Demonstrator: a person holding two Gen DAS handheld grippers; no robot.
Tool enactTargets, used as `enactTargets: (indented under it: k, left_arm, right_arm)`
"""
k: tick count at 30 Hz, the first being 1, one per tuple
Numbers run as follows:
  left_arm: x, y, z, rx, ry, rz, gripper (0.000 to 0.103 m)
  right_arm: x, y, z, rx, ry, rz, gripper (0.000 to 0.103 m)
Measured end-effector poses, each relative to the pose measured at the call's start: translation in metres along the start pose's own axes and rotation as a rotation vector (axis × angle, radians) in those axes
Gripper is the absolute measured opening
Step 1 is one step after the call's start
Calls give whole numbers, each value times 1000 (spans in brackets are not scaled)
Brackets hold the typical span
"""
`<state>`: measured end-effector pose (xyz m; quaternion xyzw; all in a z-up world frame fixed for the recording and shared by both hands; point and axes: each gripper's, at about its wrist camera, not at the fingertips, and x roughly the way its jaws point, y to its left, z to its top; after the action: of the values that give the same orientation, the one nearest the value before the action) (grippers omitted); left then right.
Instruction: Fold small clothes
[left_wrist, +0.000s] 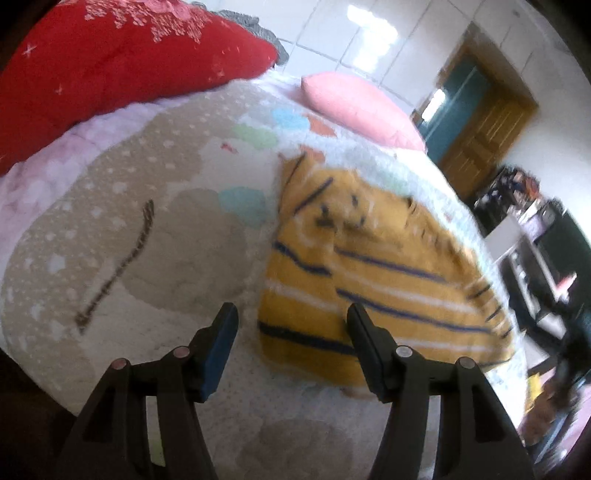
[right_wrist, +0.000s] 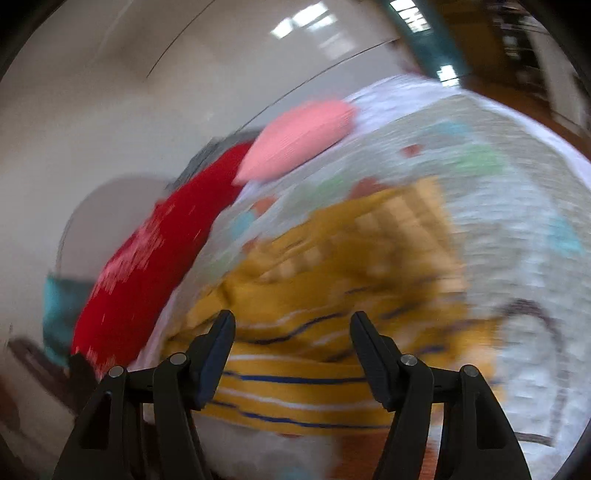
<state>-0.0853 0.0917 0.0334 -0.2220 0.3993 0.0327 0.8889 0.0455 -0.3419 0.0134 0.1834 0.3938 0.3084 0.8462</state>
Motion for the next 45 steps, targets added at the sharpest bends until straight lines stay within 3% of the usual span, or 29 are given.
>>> enactTargets:
  k: [3, 7, 13, 17, 20, 23, 26, 30, 32, 37, 43, 45]
  left_arm:
    - [12, 8, -5, -15, 7, -9, 60]
    - [13, 8, -7, 12, -6, -25, 61]
    - [15, 15, -7, 16, -8, -76, 62]
    - [12, 21, -7, -11, -8, -115, 62]
    - [9, 23, -7, -24, -6, -137, 62]
    - [1, 24, -9, -39, -5, -146, 62]
    - [-11, 21, -12, -36, -10, -121, 62]
    - [-33, 18, -15, -26, -38, -91, 63]
    - [-44, 17, -17, -28, -59, -81, 69]
    - [-55, 10, -25, -35, -57, -74, 70]
    - [-48, -7, -37, -1, -8, -56, 70]
    - [-47, -13, -39, 10, 4, -50, 70]
  right_arm:
    - [48, 42, 0, -120, 129, 33, 55]
    - [127, 86, -3, -283, 284, -20, 49]
    - [233, 131, 10, -444, 407, -107, 44]
    - [286, 150, 20, -524, 474, -150, 46]
    - [301, 160, 23, -559, 479, -183, 47]
    - [308, 167, 29, -544, 473, -176, 67]
    - [302, 176, 38, -534, 422, -180, 67]
    - [260, 171, 47, -490, 354, -141, 67]
    - [238, 162, 46, -485, 335, -138, 67]
    - [173, 100, 37, -426, 302, -179, 67]
    - [108, -17, 52, -211, 228, -302, 67]
    - [98, -52, 59, -164, 201, -380, 67]
